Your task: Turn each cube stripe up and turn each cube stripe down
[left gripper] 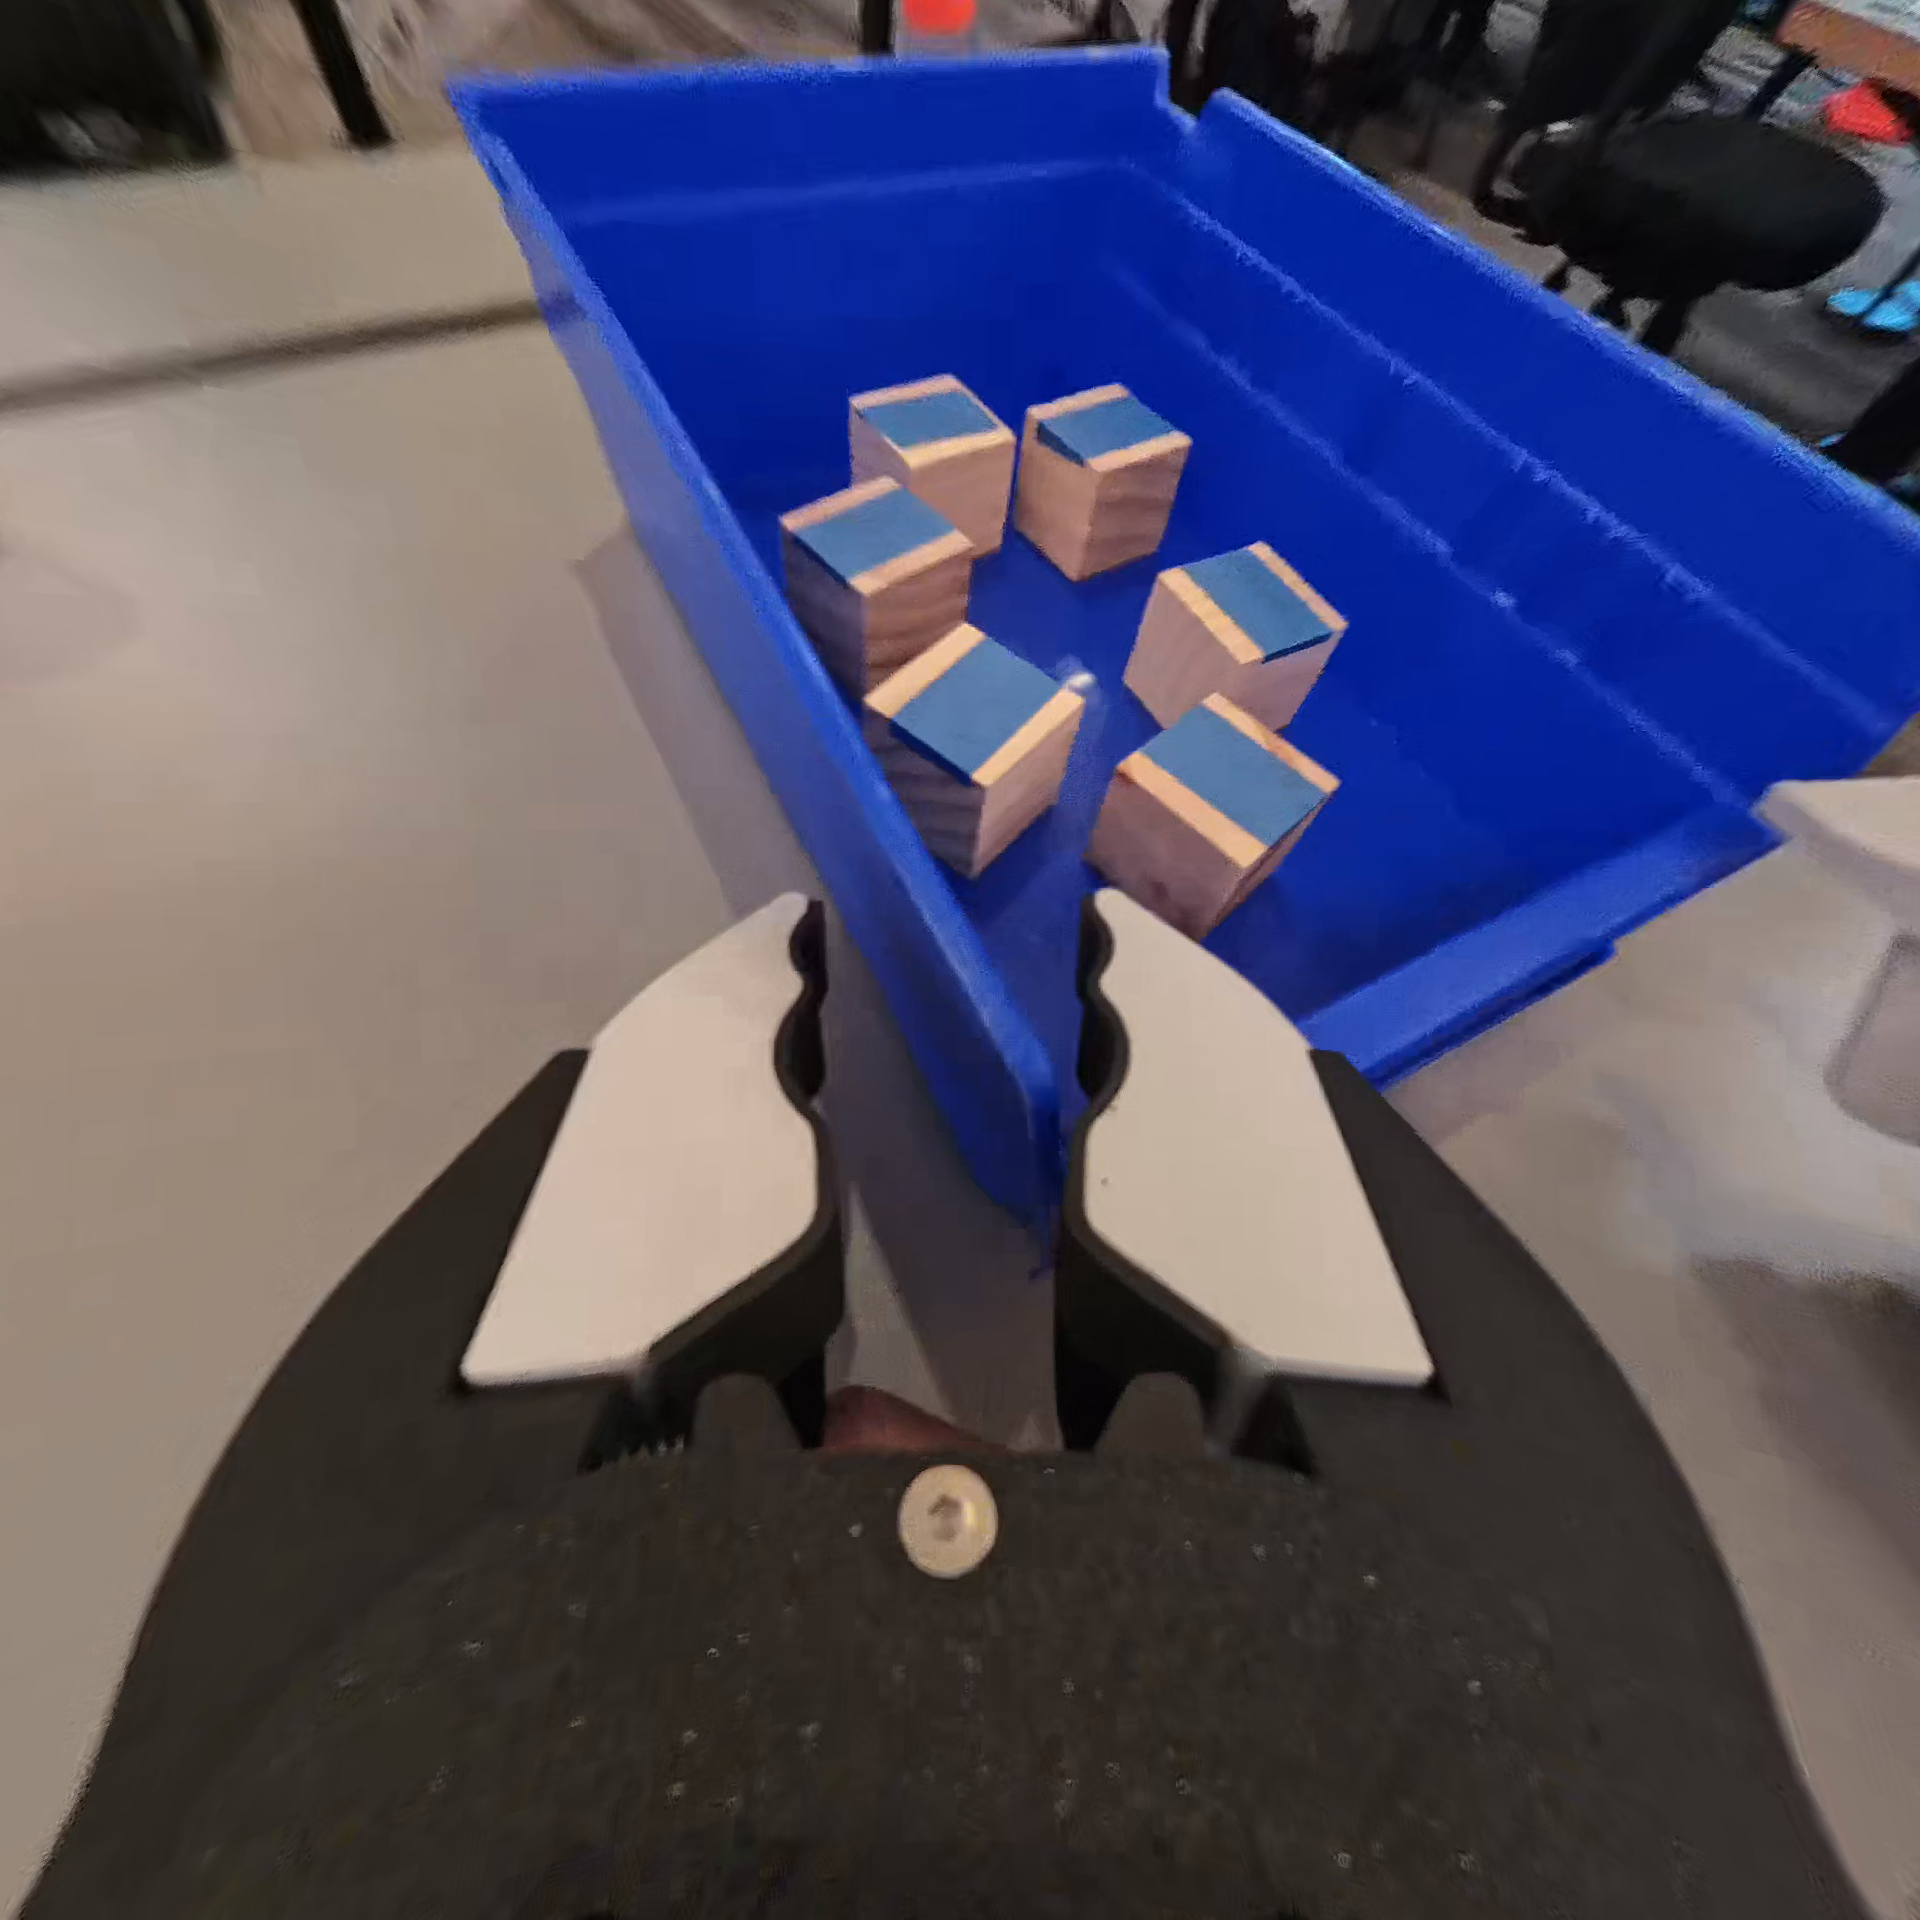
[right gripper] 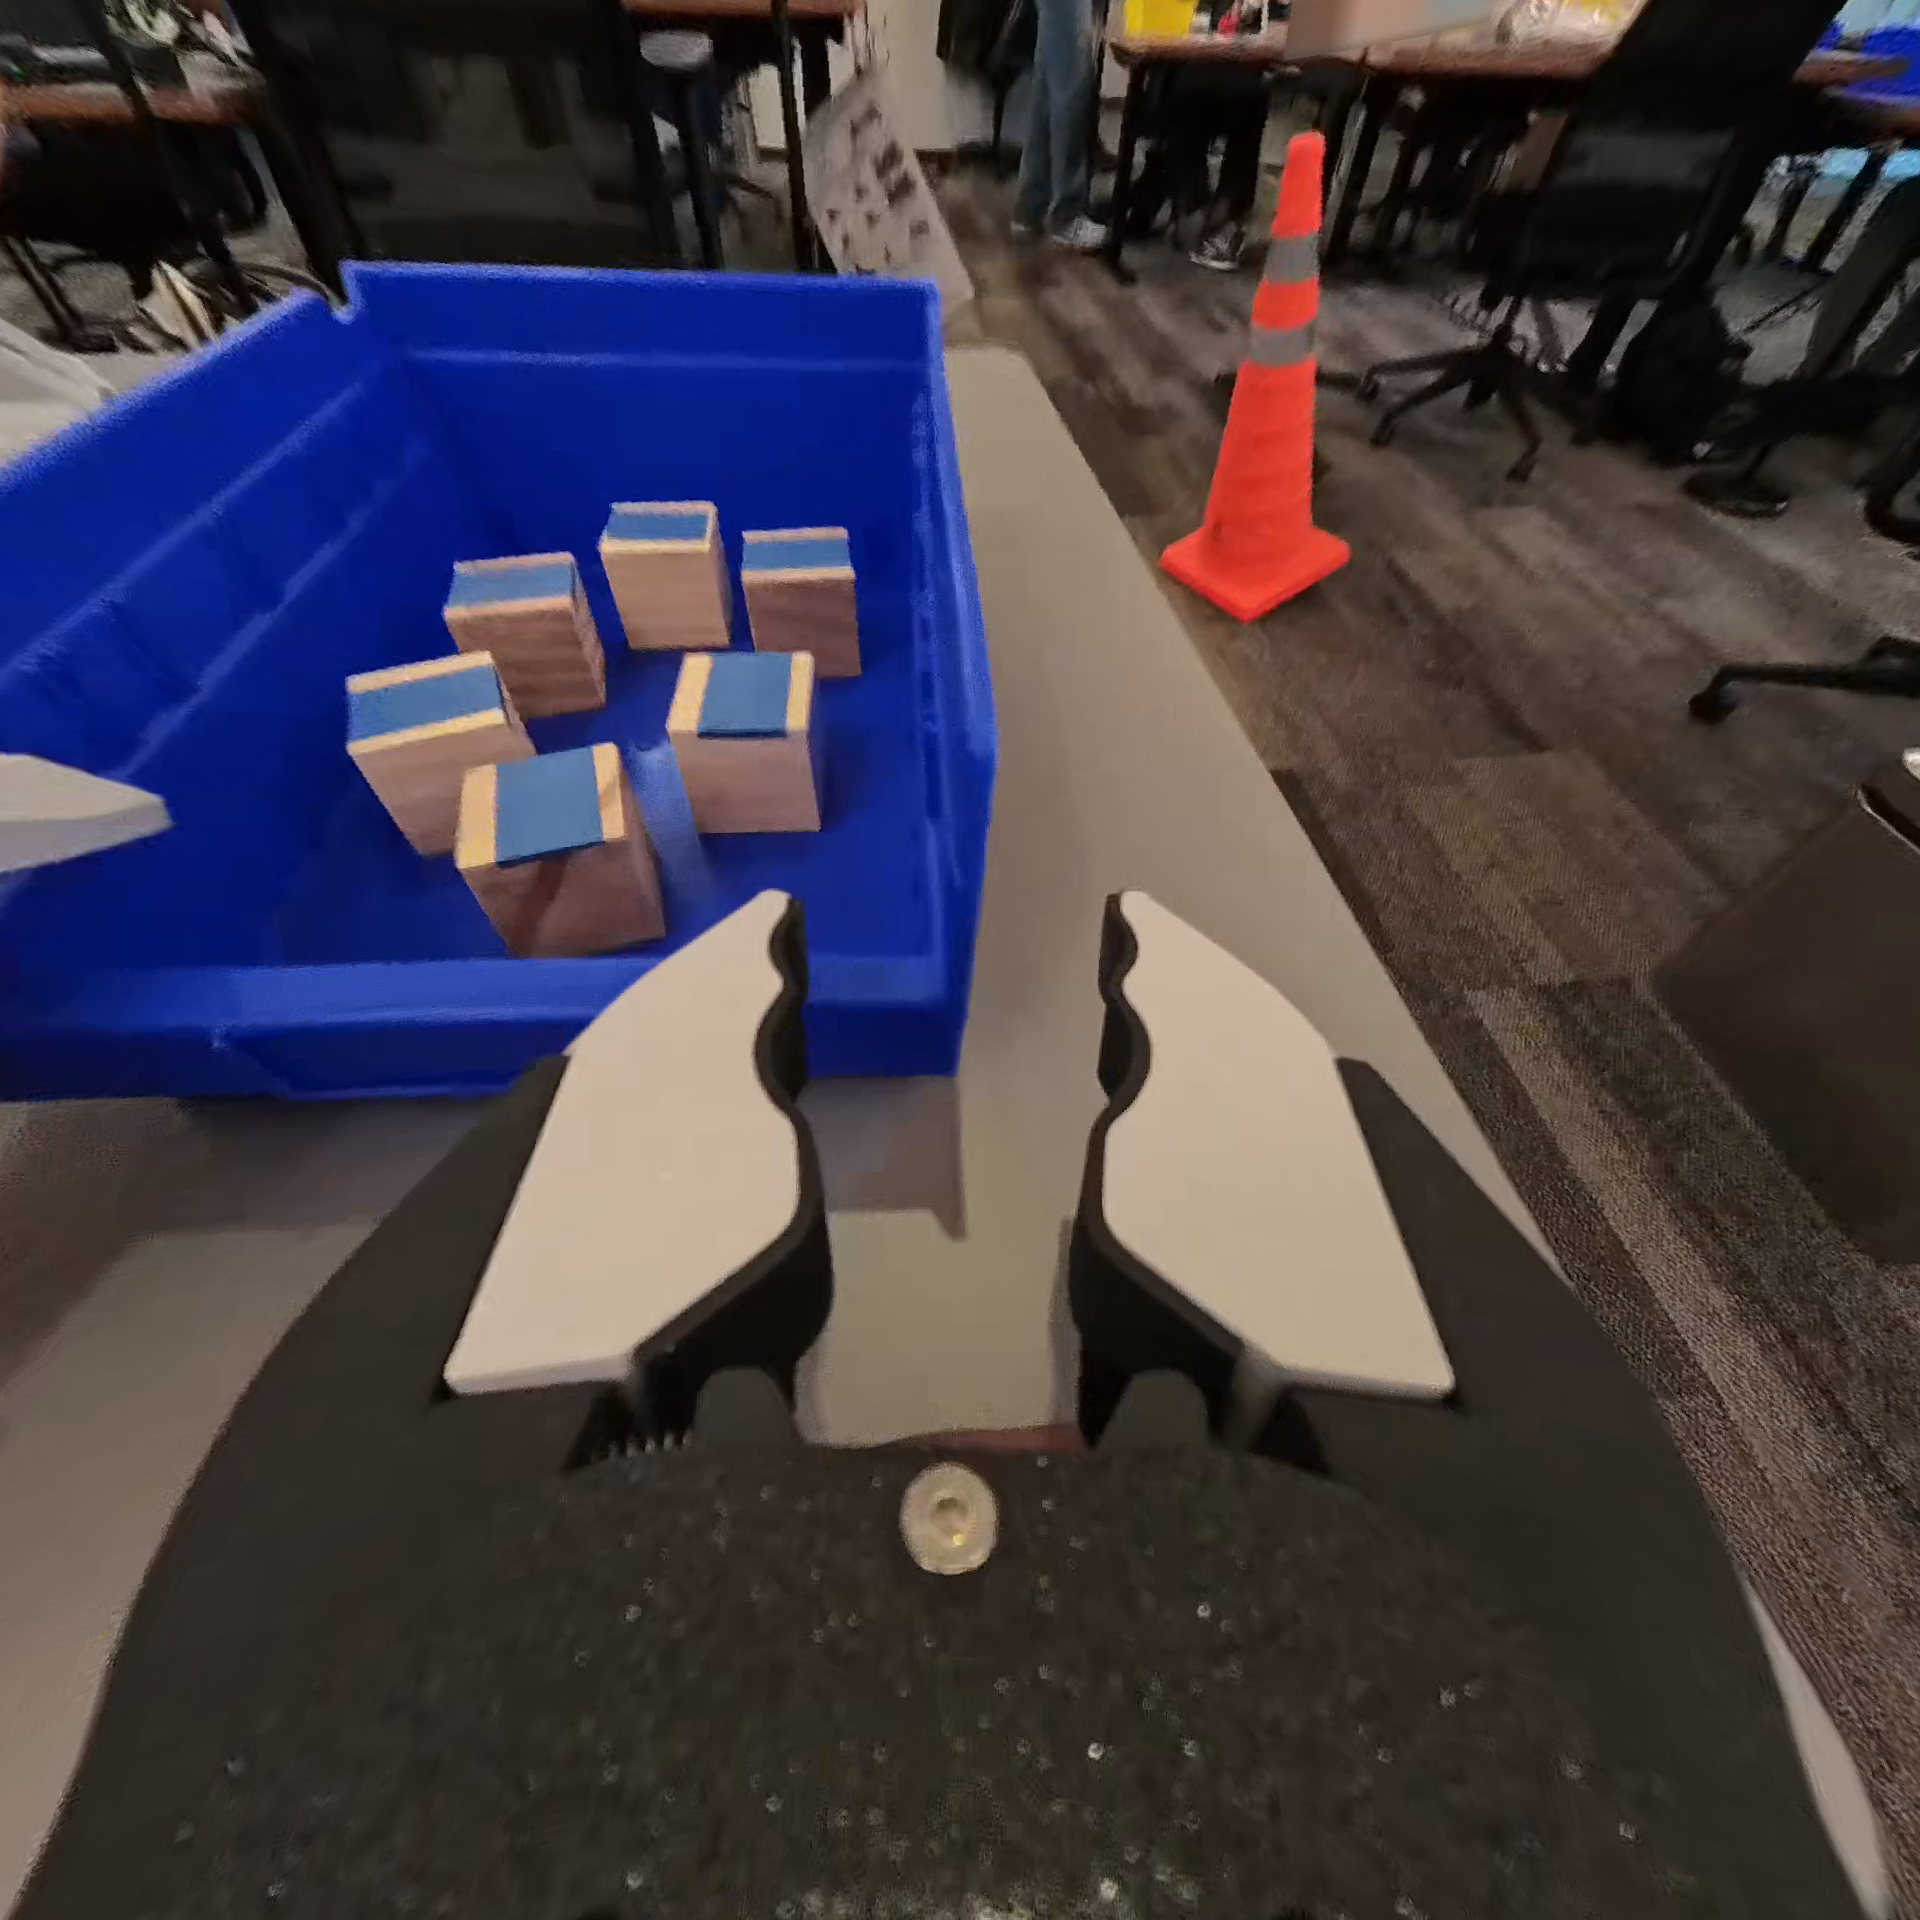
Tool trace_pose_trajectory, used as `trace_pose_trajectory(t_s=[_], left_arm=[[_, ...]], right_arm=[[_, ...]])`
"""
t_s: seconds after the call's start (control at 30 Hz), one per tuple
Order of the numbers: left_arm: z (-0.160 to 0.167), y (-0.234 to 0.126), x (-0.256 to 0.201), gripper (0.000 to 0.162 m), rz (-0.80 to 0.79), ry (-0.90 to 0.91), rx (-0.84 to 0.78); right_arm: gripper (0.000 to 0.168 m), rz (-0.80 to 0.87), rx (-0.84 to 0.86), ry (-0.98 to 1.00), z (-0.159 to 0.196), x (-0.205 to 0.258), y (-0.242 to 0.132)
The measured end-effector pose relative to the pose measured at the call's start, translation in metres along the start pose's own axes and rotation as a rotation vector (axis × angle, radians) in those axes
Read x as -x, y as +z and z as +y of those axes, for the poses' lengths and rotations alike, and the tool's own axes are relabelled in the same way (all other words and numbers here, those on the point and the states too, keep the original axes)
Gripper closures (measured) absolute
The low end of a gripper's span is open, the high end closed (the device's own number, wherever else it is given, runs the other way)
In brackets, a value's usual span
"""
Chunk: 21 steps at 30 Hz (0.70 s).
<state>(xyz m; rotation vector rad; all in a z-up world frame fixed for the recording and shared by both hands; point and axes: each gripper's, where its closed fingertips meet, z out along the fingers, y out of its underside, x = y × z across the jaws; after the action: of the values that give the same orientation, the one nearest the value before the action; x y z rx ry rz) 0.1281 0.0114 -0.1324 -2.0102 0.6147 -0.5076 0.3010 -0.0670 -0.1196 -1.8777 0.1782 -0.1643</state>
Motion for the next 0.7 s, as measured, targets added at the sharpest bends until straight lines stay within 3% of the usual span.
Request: trace_pose_trajectory(t_s=[0.07,0.2,0.37,0.53,0.7], left_arm=[[-0.004,0.004,0.002,0.129,0.025,-0.069,0.028],[-0.006,0.002,0.022,0.151,-0.071,-0.083,0.064],[0.002,-0.02,0.034,0.157,-0.154,-0.035,0.061],[0.011,-0.074,0.069,0.158,-0.192,-0.008,0.006],[0.02,-0.159,0.139,0.158,-0.29,-0.044,-0.065]], right_arm=[[0.123,0.018,-0.023,0.0,-0.007,0.003,0.011],[0.14,0.092,0.038,0.024,-0.002,0.002,0.025],[0.16,0.075,0.009,-0.003,-0.005,0.031,0.018],[0.165,-0.054,0.039,0.173,-0.005,0.088,-0.009],[0.166,-0.155,-0.074,0.103,-0.03,0.187,-0.038]])
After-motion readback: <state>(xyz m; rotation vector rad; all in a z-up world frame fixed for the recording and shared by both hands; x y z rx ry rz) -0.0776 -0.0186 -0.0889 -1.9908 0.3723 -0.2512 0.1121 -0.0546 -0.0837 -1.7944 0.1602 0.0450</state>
